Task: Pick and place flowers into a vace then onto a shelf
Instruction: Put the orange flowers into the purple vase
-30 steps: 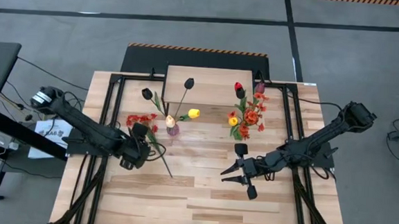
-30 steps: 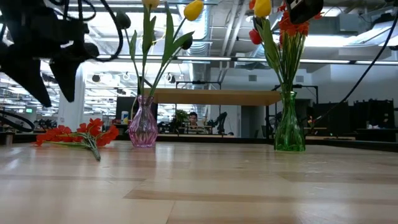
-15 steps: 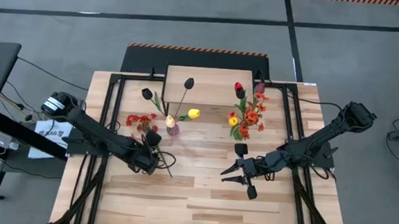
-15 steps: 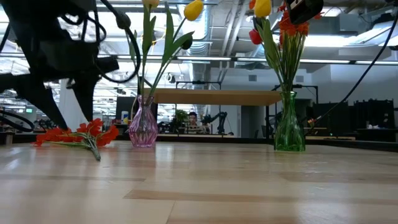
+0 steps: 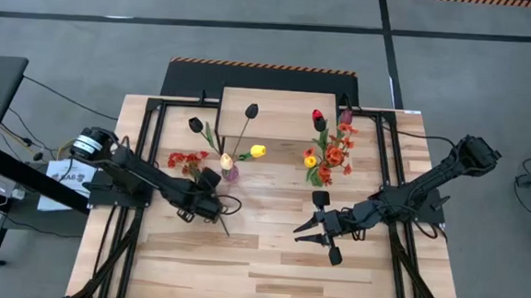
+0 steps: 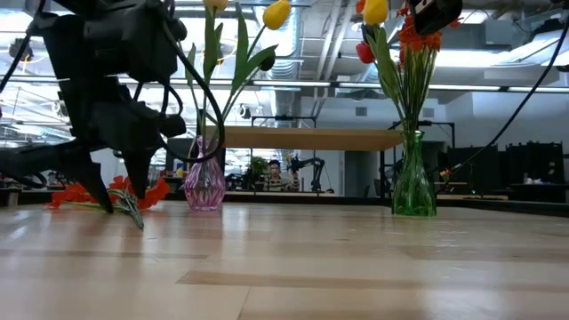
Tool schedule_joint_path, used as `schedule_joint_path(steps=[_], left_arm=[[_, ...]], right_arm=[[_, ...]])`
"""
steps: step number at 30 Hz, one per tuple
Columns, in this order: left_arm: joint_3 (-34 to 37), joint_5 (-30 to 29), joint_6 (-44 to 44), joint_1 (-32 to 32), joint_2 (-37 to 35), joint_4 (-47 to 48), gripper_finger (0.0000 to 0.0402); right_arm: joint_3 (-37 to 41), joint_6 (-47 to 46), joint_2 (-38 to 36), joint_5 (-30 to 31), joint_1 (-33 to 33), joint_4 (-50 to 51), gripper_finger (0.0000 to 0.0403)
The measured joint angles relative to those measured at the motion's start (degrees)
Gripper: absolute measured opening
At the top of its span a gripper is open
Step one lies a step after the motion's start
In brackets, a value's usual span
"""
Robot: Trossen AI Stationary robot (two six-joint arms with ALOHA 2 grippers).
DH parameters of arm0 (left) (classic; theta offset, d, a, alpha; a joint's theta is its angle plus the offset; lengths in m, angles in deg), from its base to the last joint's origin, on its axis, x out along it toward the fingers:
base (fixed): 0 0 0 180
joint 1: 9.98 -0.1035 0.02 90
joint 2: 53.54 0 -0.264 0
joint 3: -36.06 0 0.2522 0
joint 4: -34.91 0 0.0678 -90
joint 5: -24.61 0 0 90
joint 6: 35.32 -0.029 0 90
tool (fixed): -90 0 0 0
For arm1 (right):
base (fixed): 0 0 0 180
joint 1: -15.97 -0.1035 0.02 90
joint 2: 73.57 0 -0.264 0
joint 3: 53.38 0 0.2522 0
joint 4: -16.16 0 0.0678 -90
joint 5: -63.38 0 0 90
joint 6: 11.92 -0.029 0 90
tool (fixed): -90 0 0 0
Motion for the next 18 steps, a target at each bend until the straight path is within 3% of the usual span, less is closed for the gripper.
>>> schedule_joint_path(steps=[9, 18], left_arm=[[0.12, 3.74, 1.38, -0.48, 0.57, -0.37, 0.0168], [0.23, 9.25, 5.54, -0.48, 0.59, -0.5, 0.0044]], right_arm=[[0.01, -0.04, 0.0, -0.01, 0.0, 0.22, 0.0075], [0.01, -0.04, 0.0, -0.01, 0.0, 0.22, 0.0075]])
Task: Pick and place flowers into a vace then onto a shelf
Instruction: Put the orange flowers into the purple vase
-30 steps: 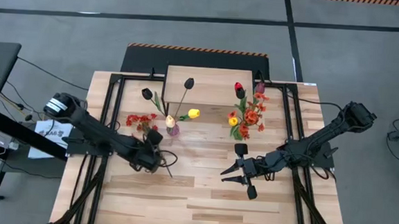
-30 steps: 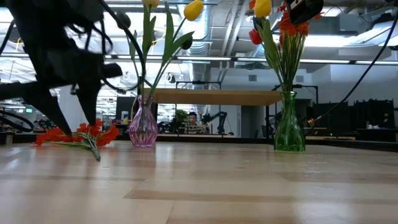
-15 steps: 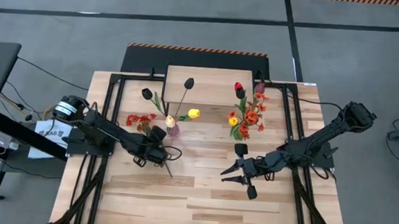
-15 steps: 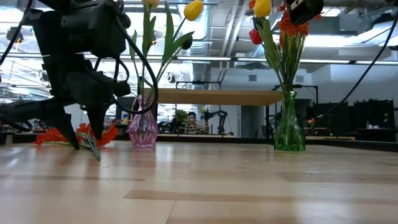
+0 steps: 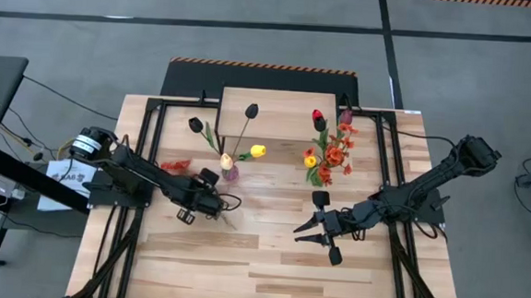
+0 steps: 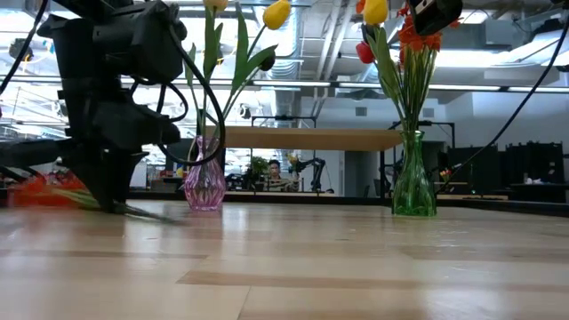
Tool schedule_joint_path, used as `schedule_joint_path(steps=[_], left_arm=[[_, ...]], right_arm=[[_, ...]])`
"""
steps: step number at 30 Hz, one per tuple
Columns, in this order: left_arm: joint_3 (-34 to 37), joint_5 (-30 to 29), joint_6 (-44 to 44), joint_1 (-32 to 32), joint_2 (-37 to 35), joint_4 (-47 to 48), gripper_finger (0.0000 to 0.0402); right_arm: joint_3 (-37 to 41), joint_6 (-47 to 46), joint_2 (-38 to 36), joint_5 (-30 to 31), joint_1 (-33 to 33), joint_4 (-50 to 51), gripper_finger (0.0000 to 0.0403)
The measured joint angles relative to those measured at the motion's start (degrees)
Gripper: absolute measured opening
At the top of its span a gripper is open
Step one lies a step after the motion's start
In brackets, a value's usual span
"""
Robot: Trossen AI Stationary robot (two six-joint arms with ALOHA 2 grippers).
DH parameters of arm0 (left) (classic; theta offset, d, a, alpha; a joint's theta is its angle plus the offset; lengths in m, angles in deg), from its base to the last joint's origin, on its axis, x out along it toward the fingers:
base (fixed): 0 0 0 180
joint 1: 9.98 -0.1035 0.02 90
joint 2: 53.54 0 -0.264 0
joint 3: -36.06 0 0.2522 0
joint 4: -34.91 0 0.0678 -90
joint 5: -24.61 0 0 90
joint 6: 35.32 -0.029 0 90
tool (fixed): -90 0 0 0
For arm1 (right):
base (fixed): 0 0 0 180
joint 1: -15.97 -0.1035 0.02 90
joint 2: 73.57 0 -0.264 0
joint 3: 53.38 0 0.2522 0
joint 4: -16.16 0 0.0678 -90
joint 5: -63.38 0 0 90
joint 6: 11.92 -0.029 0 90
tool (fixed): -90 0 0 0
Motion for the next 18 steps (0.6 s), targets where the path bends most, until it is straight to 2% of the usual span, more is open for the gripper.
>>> schedule_joint_path(steps=[3, 10, 18], left_arm=[[0.0, 0.98, 2.26, 0.16, 0.0, -0.4, 0.001], [-0.41, 1.49, 3.28, 3.49, 0.07, -2.78, 0.0006], [-4.77, 10.65, 3.07, 6.09, -0.3, -0.97, 0.0004]], right_arm=[[0.01, 0.0, 0.0, -0.01, 0.0, 0.0, 0.0075], [0.0, -0.02, 0.0, 0.01, 0.0, 0.0, 0.0075], [0.01, -0.01, 0.0, 0.0, 0.0, -0.02, 0.0075]])
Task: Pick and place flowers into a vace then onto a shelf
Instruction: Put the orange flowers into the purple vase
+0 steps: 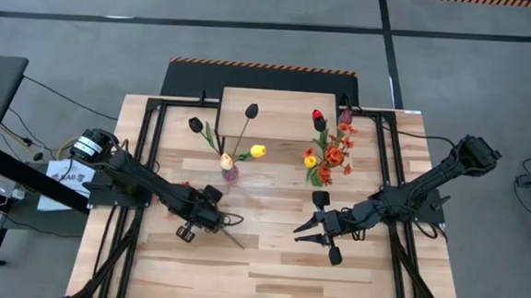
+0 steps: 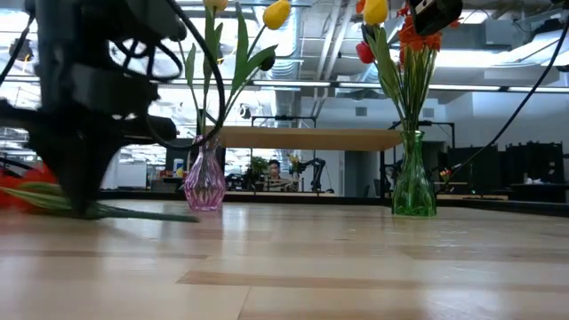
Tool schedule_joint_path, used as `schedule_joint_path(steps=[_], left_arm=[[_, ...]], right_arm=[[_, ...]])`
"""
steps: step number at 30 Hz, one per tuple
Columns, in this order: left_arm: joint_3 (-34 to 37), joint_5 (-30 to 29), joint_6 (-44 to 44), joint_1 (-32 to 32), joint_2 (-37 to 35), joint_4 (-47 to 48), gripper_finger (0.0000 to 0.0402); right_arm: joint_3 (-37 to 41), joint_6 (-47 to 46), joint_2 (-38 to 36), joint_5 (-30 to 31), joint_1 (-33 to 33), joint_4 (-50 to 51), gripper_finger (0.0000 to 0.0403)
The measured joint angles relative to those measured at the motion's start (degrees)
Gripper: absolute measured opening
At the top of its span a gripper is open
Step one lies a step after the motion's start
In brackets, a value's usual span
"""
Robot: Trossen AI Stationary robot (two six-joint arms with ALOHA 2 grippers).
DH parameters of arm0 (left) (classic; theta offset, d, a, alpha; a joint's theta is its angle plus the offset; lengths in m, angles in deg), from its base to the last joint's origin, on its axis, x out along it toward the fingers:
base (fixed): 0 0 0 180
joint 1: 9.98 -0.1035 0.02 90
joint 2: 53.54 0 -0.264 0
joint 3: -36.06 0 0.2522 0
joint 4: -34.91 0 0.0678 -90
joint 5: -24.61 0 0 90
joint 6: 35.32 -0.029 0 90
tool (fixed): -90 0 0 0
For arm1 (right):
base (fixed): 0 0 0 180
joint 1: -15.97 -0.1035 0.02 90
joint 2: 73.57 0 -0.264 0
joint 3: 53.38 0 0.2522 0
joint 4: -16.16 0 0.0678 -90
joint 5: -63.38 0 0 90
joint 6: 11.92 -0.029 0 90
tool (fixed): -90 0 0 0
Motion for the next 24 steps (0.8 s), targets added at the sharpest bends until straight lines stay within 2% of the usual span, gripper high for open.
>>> schedule_joint_path(steps=[8, 16, 24], left_arm=[[-5.63, 6.86, 0.12, 1.76, -0.05, 6.53, 0.0004], [-14.62, 3.84, -2.06, 5.44, -0.15, 12.39, 0.0004], [-29.66, 4.94, -6.22, 10.72, -0.26, 13.06, 0.0004]], right_arm=[[0.0, -0.03, 0.0, 0.02, 0.08, -1.05, 0.0075], [0.0, -0.08, 0.0, 0.02, 0.09, -3.48, 0.0075], [0.0, -0.6, 0.0, 0.02, 0.09, -3.46, 0.0075]])
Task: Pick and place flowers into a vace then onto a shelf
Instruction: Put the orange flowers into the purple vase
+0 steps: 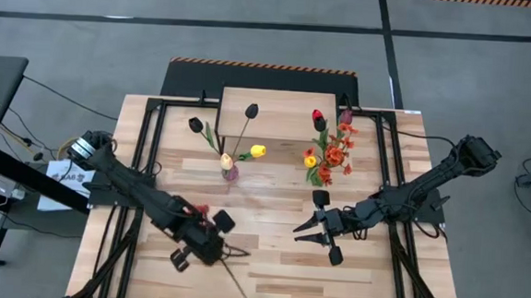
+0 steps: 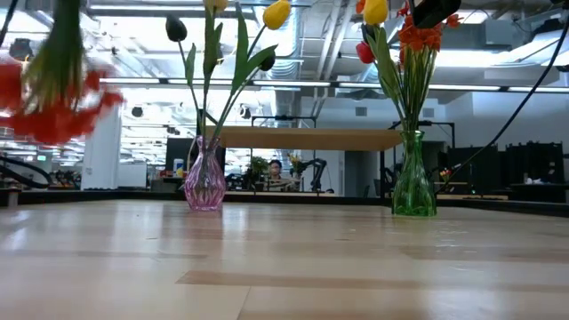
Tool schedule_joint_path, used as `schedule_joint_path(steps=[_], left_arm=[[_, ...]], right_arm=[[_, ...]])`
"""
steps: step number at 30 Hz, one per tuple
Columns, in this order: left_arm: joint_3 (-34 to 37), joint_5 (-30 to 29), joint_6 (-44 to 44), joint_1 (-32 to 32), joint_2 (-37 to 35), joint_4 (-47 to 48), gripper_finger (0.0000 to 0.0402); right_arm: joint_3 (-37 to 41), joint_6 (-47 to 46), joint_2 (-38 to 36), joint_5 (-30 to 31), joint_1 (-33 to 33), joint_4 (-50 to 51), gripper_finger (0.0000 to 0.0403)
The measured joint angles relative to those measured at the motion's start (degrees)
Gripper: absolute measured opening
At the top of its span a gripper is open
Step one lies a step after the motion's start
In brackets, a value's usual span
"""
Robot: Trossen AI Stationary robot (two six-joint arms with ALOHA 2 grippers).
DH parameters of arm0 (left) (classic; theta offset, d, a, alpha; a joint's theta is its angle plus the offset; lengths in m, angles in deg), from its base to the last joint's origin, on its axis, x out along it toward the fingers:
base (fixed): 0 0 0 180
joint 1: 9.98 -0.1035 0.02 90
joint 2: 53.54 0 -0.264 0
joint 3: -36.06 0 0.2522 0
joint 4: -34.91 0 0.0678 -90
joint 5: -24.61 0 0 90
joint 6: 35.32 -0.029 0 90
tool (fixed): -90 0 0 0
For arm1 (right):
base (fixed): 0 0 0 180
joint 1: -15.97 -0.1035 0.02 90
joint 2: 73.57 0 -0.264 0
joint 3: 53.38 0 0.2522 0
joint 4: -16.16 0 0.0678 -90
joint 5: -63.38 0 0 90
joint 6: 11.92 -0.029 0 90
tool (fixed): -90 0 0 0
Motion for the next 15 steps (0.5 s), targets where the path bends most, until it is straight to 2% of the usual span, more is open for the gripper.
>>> schedule_joint_path(steps=[9, 12, 15], left_arm=[[-17.82, -2.05, -4.79, 7.02, -0.09, -0.58, 0.0004], [-21.66, -7.74, -8.21, 9.64, -0.24, -3.49, 0.0004], [-22.19, -18.83, -11.69, 12.5, -1.34, -11.43, 0.0004]], right_arm=[[0.0, 0.11, 0.0, -0.02, -0.2, 0.0, 0.0075], [0.0, 0.11, 0.0, -0.02, -0.2, 0.0, 0.0075], [0.0, 0.12, 0.0, -0.02, -0.09, -0.12, 0.0075]])
